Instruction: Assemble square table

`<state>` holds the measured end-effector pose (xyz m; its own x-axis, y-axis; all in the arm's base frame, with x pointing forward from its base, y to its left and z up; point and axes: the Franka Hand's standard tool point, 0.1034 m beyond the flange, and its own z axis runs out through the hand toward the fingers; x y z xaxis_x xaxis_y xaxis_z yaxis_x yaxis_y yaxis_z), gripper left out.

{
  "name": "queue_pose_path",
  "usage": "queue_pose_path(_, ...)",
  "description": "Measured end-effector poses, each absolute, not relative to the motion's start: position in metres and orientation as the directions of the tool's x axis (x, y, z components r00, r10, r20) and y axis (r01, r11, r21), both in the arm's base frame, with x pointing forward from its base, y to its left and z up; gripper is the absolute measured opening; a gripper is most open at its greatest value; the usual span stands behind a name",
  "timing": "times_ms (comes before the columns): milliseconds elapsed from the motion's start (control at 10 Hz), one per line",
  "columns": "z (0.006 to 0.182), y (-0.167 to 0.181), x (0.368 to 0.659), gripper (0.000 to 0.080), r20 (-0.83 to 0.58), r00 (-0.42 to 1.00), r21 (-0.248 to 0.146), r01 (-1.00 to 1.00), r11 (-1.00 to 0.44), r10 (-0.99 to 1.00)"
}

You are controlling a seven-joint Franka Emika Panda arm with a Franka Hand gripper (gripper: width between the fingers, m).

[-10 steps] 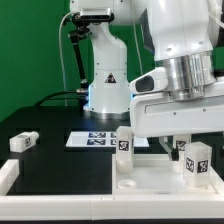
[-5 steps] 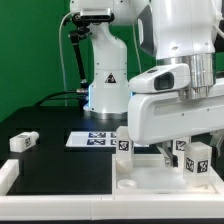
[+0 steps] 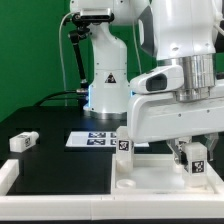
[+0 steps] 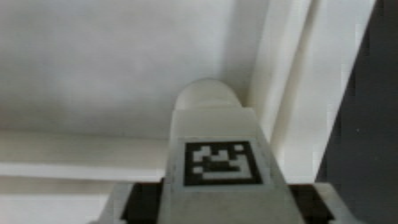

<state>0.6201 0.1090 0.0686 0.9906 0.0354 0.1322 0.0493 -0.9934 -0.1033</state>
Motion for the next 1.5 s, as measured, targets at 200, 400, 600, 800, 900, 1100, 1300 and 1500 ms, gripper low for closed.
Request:
queue_pose_path(200,0.072,0.111,0.623,0.0285,0.103,0.968,-0.140,-0.212,-0.967,-0.227)
queue_pose_path(400,0.076,0.112,0.625,0.0285,0.023,0.856,-0.164,-0.507,-0.846,-0.517)
queue_pose_path(600,0.073,0.115,0.624,0.0287,-0.123,0.557,-0.186,-0.826,-0.532,-0.822)
queue_pose_path(800,0.070,0.121,0.623,0.0288,-0.164,0.412,-0.163,-0.907,-0.387,-0.896)
queue_pose_path(900,0.069,0.120,0.624,0.0288,-0.181,0.381,-0.160,-0.921,-0.355,-0.907)
queue_pose_path(1100,0.068,0.122,0.623,0.0288,-0.204,0.268,-0.138,-0.960,-0.244,-0.941)
queue_pose_path(1300,0.067,0.122,0.622,0.0369,-0.187,0.349,-0.151,-0.934,-0.324,-0.918)
queue_pose_path(1500,0.067,0.124,0.622,0.0618,-0.075,0.726,-0.192,-0.683,-0.705,-0.684)
